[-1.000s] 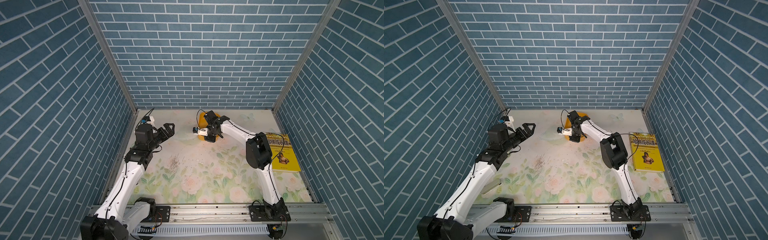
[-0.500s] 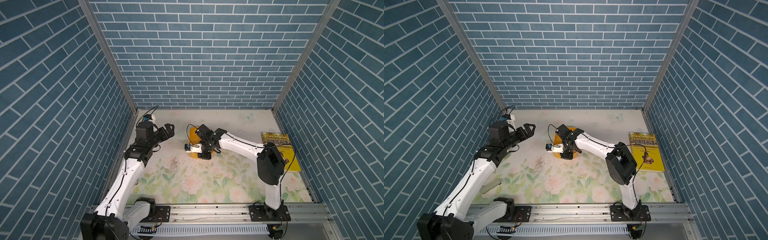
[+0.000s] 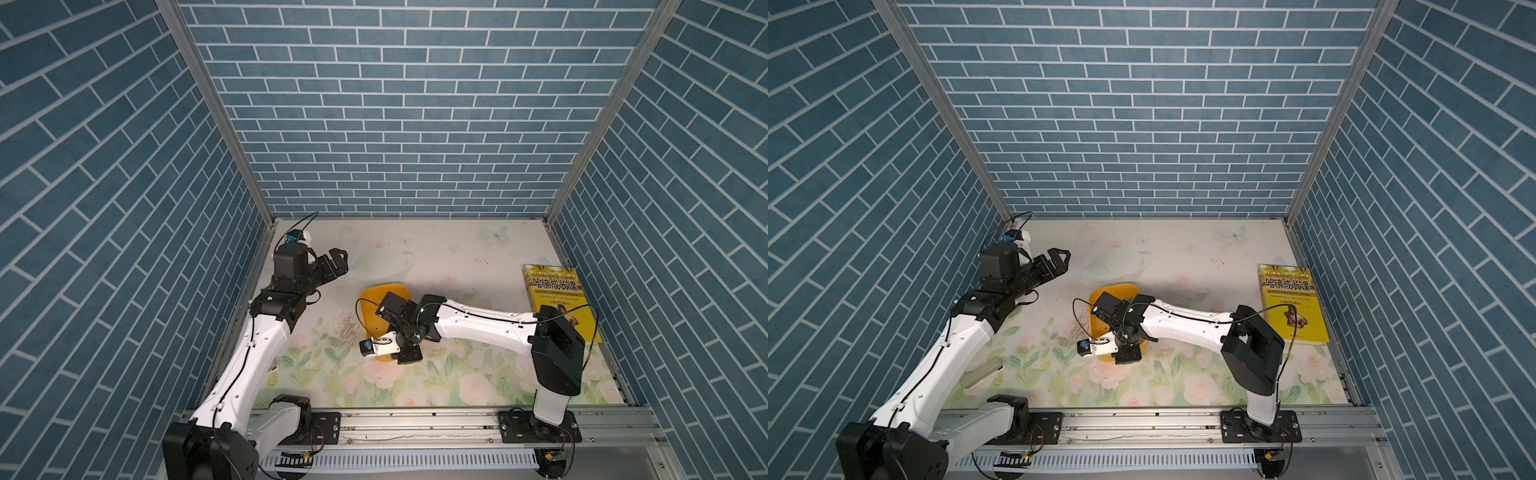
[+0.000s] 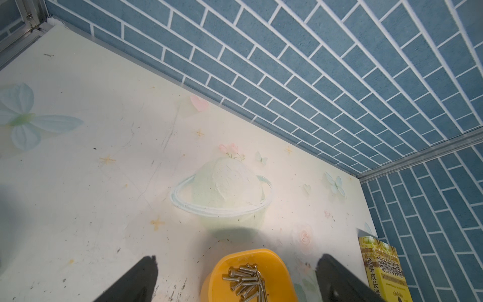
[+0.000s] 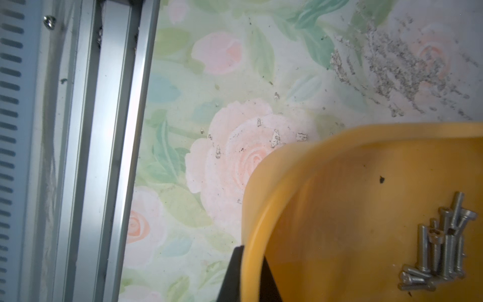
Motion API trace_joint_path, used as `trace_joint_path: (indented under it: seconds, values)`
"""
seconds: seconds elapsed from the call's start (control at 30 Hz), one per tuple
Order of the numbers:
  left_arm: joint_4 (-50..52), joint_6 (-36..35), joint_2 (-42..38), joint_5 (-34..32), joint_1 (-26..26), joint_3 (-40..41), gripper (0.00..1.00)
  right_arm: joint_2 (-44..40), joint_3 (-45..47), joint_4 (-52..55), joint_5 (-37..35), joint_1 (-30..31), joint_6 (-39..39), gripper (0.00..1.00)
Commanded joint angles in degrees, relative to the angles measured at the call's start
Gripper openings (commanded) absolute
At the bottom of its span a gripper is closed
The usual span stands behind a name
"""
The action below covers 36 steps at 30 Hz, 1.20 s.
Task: Take out the screws from the storage box
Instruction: Move the storage box to the center of the board.
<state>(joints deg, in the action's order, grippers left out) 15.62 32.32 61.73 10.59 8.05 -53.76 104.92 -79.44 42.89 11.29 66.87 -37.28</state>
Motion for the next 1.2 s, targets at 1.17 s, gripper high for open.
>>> trace_joint_path:
  seconds: [1.17]
  values:
    - [0.1,-0.5,0.6,-0.3,-0.2,0.3,1.0,0.3,12.1,-7.8,-4.8,6.4,27.4,0.0]
